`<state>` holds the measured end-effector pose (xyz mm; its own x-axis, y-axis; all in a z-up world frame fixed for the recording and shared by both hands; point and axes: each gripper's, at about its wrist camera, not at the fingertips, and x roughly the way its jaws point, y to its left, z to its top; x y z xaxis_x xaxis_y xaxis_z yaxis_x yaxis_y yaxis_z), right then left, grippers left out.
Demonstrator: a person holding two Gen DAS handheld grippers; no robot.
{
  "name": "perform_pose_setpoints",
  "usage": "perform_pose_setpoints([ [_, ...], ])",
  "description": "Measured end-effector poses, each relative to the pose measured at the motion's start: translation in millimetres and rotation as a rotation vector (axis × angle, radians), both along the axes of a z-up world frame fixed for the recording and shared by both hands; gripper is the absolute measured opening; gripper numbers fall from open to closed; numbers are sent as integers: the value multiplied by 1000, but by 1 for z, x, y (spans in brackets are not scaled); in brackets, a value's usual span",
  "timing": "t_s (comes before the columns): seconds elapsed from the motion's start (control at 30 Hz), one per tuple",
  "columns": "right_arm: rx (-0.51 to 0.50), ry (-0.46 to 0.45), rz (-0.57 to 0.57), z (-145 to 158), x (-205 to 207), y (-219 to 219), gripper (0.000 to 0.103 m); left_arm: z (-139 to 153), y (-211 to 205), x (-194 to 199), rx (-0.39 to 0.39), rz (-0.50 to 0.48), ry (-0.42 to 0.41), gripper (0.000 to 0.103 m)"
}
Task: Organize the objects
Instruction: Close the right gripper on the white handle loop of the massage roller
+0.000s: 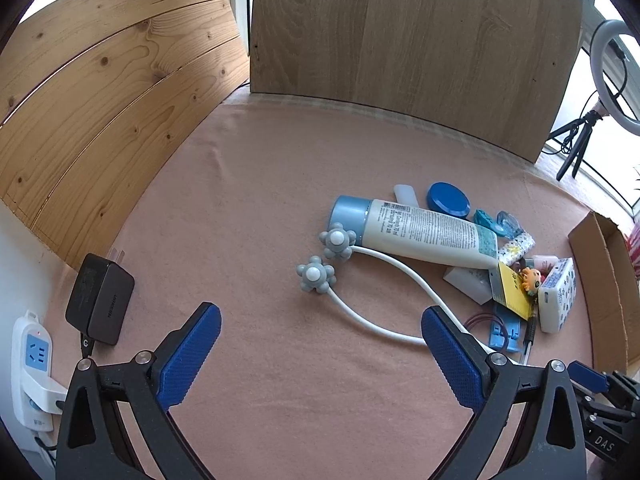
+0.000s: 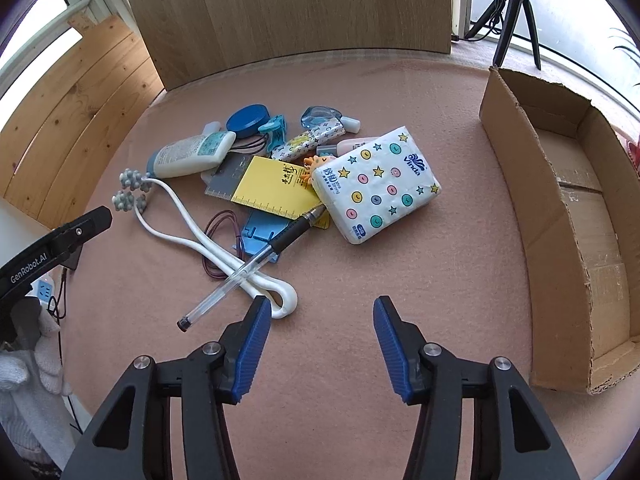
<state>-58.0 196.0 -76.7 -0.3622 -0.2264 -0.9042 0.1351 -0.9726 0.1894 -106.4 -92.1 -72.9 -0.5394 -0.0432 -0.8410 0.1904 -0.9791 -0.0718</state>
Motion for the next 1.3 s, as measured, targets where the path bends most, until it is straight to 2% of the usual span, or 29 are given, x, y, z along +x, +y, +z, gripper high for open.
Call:
perform_pose_setpoints([
  [0.1,-2,-14,6,-4,-3,-2,45,-4,-5,-12,7,-1,-11,102],
  [0.43,11,-28,24,-13,-13,-16,43,-34,-2,-54,35,17,-82,102],
  [0.53,10,-39,32,-17,-17,-18,38,-42,3,-61,21,8,-99,102],
  [0.8,-15,-43,60,-15,-17,-20,27,-56,22,-70,-1,-2,-116,102],
  [0.9,-34,-69,89,-17,-15,-26,25,-58,28,-70,-28,-16,-119,102],
  [1.13,-52,-81,77,-20,-13,-22,25,-60,36,-68,-91,-23,-110,102],
  [1.3,-69,-60,70,-14,-11,-20,25,-62,31,-64,-57,-27,-107,102],
])
